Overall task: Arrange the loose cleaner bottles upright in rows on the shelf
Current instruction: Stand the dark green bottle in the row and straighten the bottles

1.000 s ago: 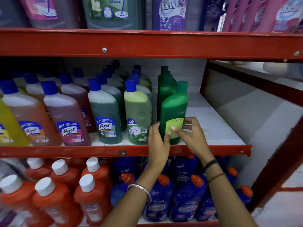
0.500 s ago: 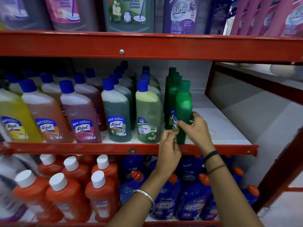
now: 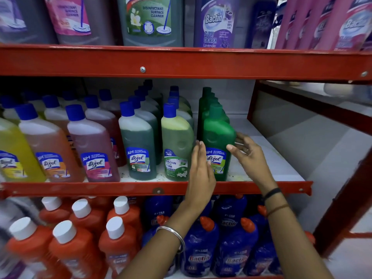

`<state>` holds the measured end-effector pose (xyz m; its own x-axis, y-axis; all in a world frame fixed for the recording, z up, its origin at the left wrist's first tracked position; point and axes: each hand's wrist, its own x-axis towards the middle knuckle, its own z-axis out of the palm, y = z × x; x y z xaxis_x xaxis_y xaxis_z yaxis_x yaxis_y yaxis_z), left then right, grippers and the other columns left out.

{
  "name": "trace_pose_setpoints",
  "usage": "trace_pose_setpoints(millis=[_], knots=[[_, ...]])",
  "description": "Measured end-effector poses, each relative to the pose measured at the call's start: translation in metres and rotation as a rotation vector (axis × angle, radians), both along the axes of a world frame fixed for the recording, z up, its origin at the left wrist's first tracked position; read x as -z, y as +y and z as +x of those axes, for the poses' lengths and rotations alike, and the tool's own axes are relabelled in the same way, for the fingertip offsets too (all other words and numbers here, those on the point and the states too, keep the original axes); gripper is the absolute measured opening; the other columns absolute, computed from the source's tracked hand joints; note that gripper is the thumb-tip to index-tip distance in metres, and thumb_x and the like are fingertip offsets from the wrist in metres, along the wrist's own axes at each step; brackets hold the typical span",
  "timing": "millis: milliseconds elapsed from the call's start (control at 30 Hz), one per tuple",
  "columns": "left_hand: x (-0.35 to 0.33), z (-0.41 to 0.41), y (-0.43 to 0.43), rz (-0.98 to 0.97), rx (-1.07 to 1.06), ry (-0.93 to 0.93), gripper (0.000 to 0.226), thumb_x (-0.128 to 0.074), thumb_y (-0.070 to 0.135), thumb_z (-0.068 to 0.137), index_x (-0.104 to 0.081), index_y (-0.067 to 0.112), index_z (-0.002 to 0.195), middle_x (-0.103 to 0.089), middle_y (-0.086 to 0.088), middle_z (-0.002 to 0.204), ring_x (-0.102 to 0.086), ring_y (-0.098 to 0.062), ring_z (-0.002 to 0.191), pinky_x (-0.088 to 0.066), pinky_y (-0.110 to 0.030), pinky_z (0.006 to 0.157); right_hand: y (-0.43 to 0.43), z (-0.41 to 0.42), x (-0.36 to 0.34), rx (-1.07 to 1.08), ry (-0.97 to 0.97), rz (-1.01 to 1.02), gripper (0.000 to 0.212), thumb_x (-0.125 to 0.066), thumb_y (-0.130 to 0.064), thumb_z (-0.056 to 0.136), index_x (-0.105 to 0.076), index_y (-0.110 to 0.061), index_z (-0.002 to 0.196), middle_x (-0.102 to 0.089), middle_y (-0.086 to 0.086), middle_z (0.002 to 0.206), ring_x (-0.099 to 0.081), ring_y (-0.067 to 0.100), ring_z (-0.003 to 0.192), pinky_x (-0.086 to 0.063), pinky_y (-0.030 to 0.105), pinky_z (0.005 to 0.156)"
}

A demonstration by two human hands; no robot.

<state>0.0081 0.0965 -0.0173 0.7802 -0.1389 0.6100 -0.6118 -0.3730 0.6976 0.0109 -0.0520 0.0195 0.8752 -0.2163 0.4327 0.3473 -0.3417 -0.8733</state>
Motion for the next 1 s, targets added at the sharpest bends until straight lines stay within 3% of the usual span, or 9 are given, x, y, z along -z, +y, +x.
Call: trace_pose_setpoints(millis=[100, 167, 233, 333, 433, 500, 600, 700, 1000], knots=[[-0.015, 0.006, -0.006, 0.041, -0.009, -0.095, 0.058, -0.032, 0.014, 0.099, 0.000, 0.018, 0.147, -0.003, -0.007, 0.159, -0.006, -0.006, 0.141, -0.005, 0.003, 0.100, 0.017, -0.006, -0.002, 0.140, -0.134, -0.002, 0.053, -0.064, -0.017, 0.086, -0.045, -0.014, 0.136, -0.056, -0.011, 0.119, -0.057, -0.005, 0.104, -0.045, 0.001, 0.081], [-0.024, 0.013, -0.010, 0.057, -0.025, -0.121, 0.063, -0.036, 0.015, 0.098, 0.003, 0.021, 0.147, -0.005, -0.012, 0.158, -0.013, -0.009, 0.140, -0.014, -0.003, 0.097, 0.023, -0.003, -0.002, 0.139, -0.158, -0.026, 0.051, -0.062, -0.015, 0.087, -0.045, -0.012, 0.135, -0.056, -0.020, 0.109, -0.056, -0.019, 0.091, -0.042, -0.003, 0.074], [-0.028, 0.020, -0.012, 0.062, -0.010, -0.098, 0.068, -0.039, 0.016, 0.097, 0.007, 0.026, 0.146, -0.013, -0.013, 0.156, -0.022, -0.014, 0.139, -0.024, -0.010, 0.096, 0.026, 0.002, -0.001, 0.125, -0.142, -0.019, 0.049, -0.061, -0.018, 0.088, -0.046, -0.013, 0.135, -0.059, -0.014, 0.107, -0.059, -0.014, 0.091, -0.045, 0.000, 0.075], [-0.028, 0.023, -0.016, 0.068, 0.001, -0.080, 0.071, -0.041, 0.014, 0.097, 0.009, 0.028, 0.145, -0.035, -0.015, 0.142, -0.043, -0.012, 0.115, -0.033, -0.014, 0.090, 0.021, 0.008, 0.000, 0.102, -0.098, 0.012, 0.046, -0.059, -0.024, 0.089, -0.047, -0.014, 0.133, -0.061, -0.002, 0.116, -0.062, 0.008, 0.104, -0.049, 0.006, 0.080], [-0.026, 0.019, -0.020, 0.078, -0.063, -0.123, 0.077, -0.044, 0.015, 0.096, 0.017, 0.031, 0.141, -0.040, -0.019, 0.130, -0.049, -0.023, 0.106, -0.045, -0.031, 0.091, 0.012, 0.007, -0.002, 0.041, -0.066, -0.001, 0.044, -0.056, -0.020, 0.091, -0.047, -0.011, 0.133, -0.062, 0.001, 0.118, -0.061, -0.010, 0.098, -0.046, 0.003, 0.081], [-0.025, 0.017, -0.019, 0.076, -0.079, -0.155, 0.079, -0.043, 0.018, 0.096, 0.022, 0.036, 0.137, -0.040, -0.020, 0.126, -0.049, -0.028, 0.102, -0.048, -0.039, 0.089, 0.008, 0.005, -0.002, -0.013, -0.053, 0.014, 0.042, -0.055, -0.017, 0.092, -0.046, -0.012, 0.132, -0.063, 0.005, 0.120, -0.062, -0.007, 0.101, -0.050, 0.012, 0.087], [-0.023, 0.013, -0.016, 0.068, -0.070, -0.170, 0.078, -0.043, 0.019, 0.097, 0.022, 0.038, 0.136, -0.041, -0.019, 0.122, -0.049, -0.027, 0.097, -0.046, -0.034, 0.086, 0.005, 0.000, -0.001, -0.057, -0.055, 0.004, 0.040, -0.054, -0.018, 0.092, -0.047, -0.017, 0.132, -0.063, 0.008, 0.123, -0.062, 0.011, 0.111, -0.051, 0.031, 0.096], [-0.024, 0.010, -0.013, 0.075, -0.073, -0.171, 0.080, -0.044, 0.020, 0.096, 0.023, 0.041, 0.135, -0.041, -0.018, 0.118, -0.048, -0.025, 0.097, -0.043, -0.031, 0.086, 0.004, -0.003, -0.002, -0.086, -0.052, -0.004, 0.041, -0.053, -0.020, 0.093, -0.046, -0.018, 0.133, -0.064, 0.010, 0.124, -0.061, 0.016, 0.114, -0.051, 0.037, 0.098], [-0.024, 0.004, -0.011, 0.079, -0.076, -0.157, 0.087, -0.049, 0.020, 0.094, 0.024, 0.046, 0.133, -0.039, -0.011, 0.110, -0.048, -0.022, 0.087, -0.048, -0.033, 0.079, 0.002, -0.009, -0.002, -0.125, -0.050, 0.000, 0.040, -0.053, -0.017, 0.093, -0.046, -0.015, 0.132, -0.064, 0.008, 0.121, -0.063, 0.011, 0.110, -0.053, 0.027, 0.093]])
